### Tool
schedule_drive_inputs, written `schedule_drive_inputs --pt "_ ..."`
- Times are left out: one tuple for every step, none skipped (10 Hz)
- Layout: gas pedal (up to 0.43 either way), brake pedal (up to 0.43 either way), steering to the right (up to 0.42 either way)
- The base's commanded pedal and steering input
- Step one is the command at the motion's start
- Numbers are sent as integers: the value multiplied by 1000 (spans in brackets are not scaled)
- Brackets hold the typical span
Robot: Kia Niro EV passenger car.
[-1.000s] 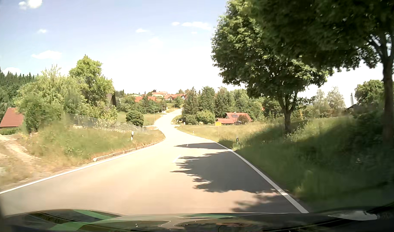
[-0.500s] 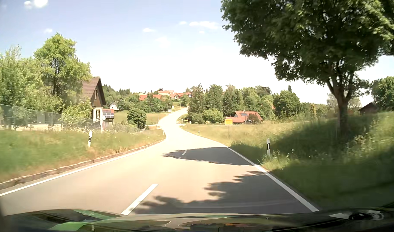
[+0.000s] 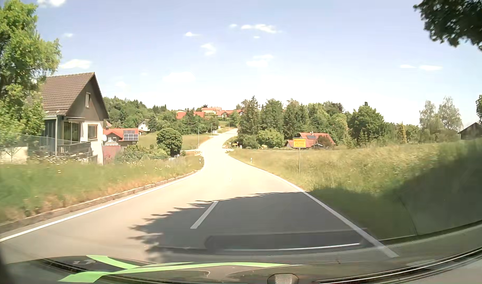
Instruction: Follow the waypoints while adhering to traffic rules and regulations
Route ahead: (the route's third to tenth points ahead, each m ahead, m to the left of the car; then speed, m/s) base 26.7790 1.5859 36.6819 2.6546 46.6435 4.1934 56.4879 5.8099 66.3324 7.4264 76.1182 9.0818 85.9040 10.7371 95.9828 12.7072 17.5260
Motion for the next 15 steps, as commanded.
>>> schedule_drive_inputs --pt "0 0 -19" --pt "0 0 -19" --pt "0 0 -19" --pt "0 0 -19" --pt "0 0 -19" --pt "0 0 -19" --pt "0 0 -19" --pt "0 0 -19" --pt "0 0 -18" --pt "0 0 -18" --pt "0 0 -18" --pt "0 0 -18" --pt "0 0 -17" --pt "0 0 -17" --pt "0 0 -17"
